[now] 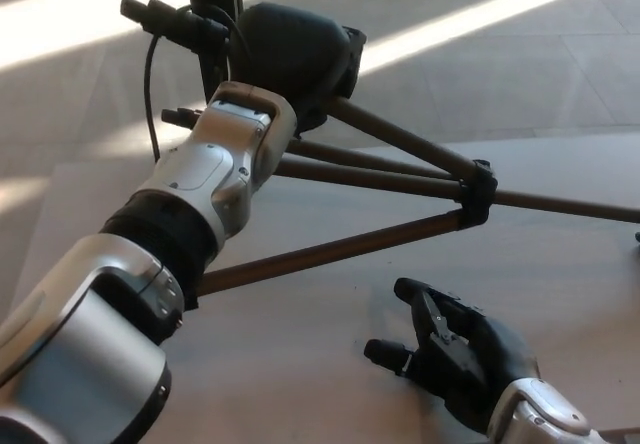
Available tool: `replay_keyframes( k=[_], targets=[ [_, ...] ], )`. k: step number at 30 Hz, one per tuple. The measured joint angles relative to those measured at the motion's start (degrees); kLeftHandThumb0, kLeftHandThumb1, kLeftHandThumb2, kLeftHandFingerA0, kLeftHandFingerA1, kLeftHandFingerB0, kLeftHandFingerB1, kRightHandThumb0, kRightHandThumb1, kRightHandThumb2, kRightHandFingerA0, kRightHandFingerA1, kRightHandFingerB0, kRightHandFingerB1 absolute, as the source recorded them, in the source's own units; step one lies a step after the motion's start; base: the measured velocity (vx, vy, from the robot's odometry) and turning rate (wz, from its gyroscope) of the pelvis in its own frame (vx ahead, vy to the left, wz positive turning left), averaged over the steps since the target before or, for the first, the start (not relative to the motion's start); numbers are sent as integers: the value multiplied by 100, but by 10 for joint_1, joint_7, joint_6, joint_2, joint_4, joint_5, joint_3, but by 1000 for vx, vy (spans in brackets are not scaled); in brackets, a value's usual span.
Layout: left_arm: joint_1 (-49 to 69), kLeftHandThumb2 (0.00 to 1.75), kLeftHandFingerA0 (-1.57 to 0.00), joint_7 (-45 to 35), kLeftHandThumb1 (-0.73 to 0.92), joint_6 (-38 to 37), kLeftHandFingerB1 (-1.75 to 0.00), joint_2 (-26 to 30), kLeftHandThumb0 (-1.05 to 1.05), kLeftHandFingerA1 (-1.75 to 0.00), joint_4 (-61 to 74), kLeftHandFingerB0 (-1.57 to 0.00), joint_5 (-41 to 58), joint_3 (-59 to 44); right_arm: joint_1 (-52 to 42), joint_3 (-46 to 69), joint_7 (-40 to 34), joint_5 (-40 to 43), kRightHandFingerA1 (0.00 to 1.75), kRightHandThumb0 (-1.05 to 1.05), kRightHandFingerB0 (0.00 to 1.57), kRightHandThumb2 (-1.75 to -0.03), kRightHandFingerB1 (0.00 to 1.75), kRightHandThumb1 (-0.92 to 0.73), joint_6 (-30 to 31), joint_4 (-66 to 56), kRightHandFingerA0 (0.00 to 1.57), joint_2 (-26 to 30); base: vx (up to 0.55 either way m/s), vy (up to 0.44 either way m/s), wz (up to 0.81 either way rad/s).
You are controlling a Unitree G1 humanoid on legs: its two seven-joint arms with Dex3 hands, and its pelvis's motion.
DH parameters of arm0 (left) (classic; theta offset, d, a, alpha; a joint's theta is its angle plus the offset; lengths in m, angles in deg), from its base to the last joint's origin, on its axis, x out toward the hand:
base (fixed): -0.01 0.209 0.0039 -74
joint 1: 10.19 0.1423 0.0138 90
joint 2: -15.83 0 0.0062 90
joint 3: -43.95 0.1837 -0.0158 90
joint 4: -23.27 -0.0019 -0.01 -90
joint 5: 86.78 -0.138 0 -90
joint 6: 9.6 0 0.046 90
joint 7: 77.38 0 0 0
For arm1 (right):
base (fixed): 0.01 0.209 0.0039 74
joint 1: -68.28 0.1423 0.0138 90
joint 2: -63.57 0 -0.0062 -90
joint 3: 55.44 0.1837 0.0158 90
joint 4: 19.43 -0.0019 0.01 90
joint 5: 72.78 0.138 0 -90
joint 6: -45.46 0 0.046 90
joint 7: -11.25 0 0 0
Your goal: Use both hands of the robot to pick up the tripod lying in the middle of the desk and make it stand upright on the desk
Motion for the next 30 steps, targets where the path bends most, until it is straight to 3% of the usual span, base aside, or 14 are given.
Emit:
replay_keyframes(
  k=[4, 5, 8, 11, 12, 14, 15, 18, 19, 23, 25, 26, 29, 30],
  targets=[
    [-11, 59, -87, 0, 49, -2, -110, 0, -27, -161, 1, -80, 0, -11, 8, 1, 2, 1, 56, -90, 11, -103, 44, -61, 6, 10, 2, 2, 0, 0, 0],
    [-12, 60, -86, 0, 51, -2, -110, -1, -31, -160, 2, -82, 0, -13, 13, 0, 4, 1, 55, -94, 20, -65, 32, -79, 7, 15, 7, 3, 0, 0, 0],
    [-12, 76, -87, 0, 53, -2, -127, -2, -16, -166, 2, -77, 0, -14, 27, 3, 10, 3, 52, -91, 17, -102, 46, -63, 12, 28, 4, 5, 0, 0, 0],
    [-14, 82, -88, 0, 60, -2, -126, -4, -15, -161, 2, -75, 0, -15, 41, 13, 12, 5, 52, -89, 18, -66, 35, -82, 21, 41, 5, 4, 0, 0, 0],
    [-16, 80, -87, 0, 63, -2, -125, -4, -15, -161, 2, -76, -1, -15, 47, 17, 13, 6, 56, -39, 0, -101, 49, -36, 24, 46, 5, 4, 0, 0, 0],
    [-22, 86, -88, 0, 60, -2, -105, -5, -18, -137, 2, -82, -1, -15, 59, 24, 14, 8, 56, -39, 0, -101, 50, -36, 29, 59, 6, 3, 0, 0, 0],
    [-26, 91, -89, 0, 58, -2, -106, -4, -19, -141, 2, -83, -1, -15, 64, 27, 14, 9, 54, -87, 12, -103, 47, -64, 31, 64, 3, 2, 0, 0, 0],
    [-37, 88, -91, 0, 58, -2, -101, -4, -15, -128, 2, -82, -3, -16, 77, 39, 14, 11, 59, -85, 18, -65, 36, -82, 31, 84, 4, -8, 0, 0, 0],
    [-39, 91, -90, 0, 59, -2, -113, -5, -19, -141, 2, -84, -3, -16, 79, 41, 14, 12, 57, -39, 0, -103, 50, -40, 30, 88, 6, -11, 0, 0, 0],
    [-41, 85, -91, -1, 59, -2, -120, -14, -18, -160, 5, -81, -2, -23, 94, 47, 12, 12, 59, -85, 18, -66, 34, -82, 17, 121, 5, -27, 0, 0, 0],
    [-40, 83, -92, -1, 60, -2, -121, -22, -19, -163, 6, -80, -2, -28, 102, 51, 10, 12, 56, -39, 0, -103, 49, -39, 10, 134, 5, -35, 0, 0, 0],
    [-40, 79, -89, -1, 56, -2, -114, -26, -18, -153, 6, -81, -2, -29, 105, 52, 10, 12, 49, -87, 9, -102, 42, -64, 7, 138, 3, -36, 0, 0, 0],
    [-33, 81, -90, -1, 51, -2, -110, -31, -18, -145, 11, -82, -2, -34, 110, 53, 10, 16, 46, -85, 9, -102, 39, -62, -1, 145, 3, -36, 0, 0, 0],
    [-31, 75, -89, -1, 48, -1, -125, -32, -15, -162, 14, -82, -2, -34, 111, 54, 10, 17, 44, -89, 10, -64, 30, -80, -4, 148, 0, -36, 0, 0, 0]
  ],
)
